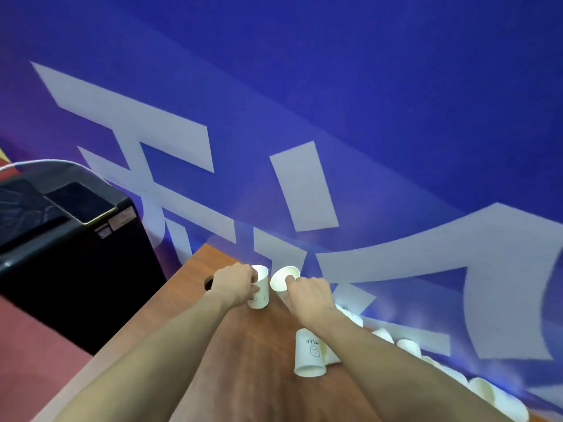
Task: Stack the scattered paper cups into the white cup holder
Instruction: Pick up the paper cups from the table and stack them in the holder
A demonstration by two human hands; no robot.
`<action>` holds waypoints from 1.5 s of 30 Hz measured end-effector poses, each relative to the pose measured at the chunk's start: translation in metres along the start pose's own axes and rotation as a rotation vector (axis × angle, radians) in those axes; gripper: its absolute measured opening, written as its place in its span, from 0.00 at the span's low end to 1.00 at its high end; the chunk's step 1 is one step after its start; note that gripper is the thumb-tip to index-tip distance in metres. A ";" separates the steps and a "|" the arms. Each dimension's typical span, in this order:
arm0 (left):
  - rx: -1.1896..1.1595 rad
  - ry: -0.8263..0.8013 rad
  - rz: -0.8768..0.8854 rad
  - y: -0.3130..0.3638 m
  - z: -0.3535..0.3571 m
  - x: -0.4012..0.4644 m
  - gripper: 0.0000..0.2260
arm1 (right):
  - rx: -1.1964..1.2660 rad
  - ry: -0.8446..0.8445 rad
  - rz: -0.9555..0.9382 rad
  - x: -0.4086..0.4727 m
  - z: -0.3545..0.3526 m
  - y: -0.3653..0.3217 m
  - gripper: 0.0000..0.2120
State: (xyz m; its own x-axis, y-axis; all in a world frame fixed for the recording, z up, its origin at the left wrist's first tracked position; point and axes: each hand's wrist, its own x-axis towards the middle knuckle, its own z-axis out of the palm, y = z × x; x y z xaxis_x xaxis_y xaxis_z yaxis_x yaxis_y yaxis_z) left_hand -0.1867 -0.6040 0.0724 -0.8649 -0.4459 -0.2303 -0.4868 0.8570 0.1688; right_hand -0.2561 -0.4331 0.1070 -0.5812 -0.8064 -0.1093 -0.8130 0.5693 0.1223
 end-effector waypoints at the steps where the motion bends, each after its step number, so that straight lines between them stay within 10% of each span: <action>1: -0.009 0.014 0.008 0.006 -0.003 -0.012 0.10 | -0.010 0.027 -0.003 -0.012 -0.007 0.001 0.13; 45: -0.006 0.093 0.940 0.558 0.044 -0.312 0.11 | 0.039 0.118 0.863 -0.595 -0.020 0.278 0.18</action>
State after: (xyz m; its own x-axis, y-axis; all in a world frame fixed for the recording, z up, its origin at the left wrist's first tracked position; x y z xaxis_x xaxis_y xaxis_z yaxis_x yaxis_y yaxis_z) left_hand -0.1828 0.0255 0.1961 -0.9094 0.4083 0.0798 0.4147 0.8745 0.2516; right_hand -0.1352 0.2017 0.2254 -0.9889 -0.1010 0.1088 -0.0923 0.9924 0.0816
